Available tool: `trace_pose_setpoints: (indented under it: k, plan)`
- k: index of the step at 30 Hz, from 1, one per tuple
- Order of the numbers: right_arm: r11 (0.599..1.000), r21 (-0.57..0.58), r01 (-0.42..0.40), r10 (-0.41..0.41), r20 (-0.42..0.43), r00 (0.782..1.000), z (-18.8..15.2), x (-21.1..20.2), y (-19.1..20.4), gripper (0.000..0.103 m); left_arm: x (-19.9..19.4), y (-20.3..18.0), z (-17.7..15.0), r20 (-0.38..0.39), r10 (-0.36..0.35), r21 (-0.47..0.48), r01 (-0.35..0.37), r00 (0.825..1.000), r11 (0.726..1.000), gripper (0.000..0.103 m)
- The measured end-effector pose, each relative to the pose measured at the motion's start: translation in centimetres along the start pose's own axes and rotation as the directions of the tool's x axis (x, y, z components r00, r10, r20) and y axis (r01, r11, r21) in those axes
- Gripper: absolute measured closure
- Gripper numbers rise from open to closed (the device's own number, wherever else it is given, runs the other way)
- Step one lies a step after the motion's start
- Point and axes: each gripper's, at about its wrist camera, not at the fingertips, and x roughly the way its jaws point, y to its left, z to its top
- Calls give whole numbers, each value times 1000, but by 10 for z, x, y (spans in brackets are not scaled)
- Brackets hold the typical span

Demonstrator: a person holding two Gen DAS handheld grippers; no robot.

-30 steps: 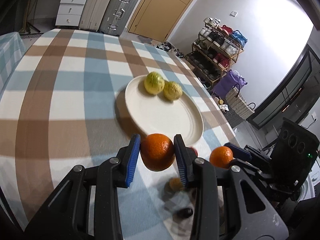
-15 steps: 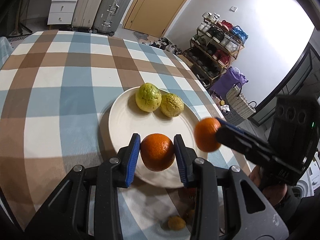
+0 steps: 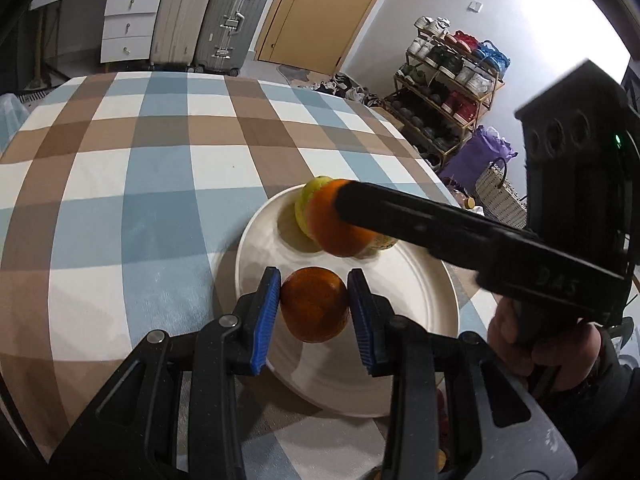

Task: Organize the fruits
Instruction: 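Carry both oranges to the plate and set them beside the guavas, then open both tools and withdraw them from the plate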

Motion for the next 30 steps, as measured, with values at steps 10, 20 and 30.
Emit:
trace_pose_setpoints:
  k: [10,20,30]
  plan:
    - [996,-47,74,-77,-59,995,2,31,2,65,9,9,6,-4,15,2,-15,1000,1000,71]
    - [996,-15,83,-82,43,996,-3,-3,-2,39,-2,12,6,19,-2,-27,3,1000,1000,38]
    - [997,20,77,-79,154,985,-38,-68,0,16,-30,-10,-5,44,49,4,-49,998,999,25]
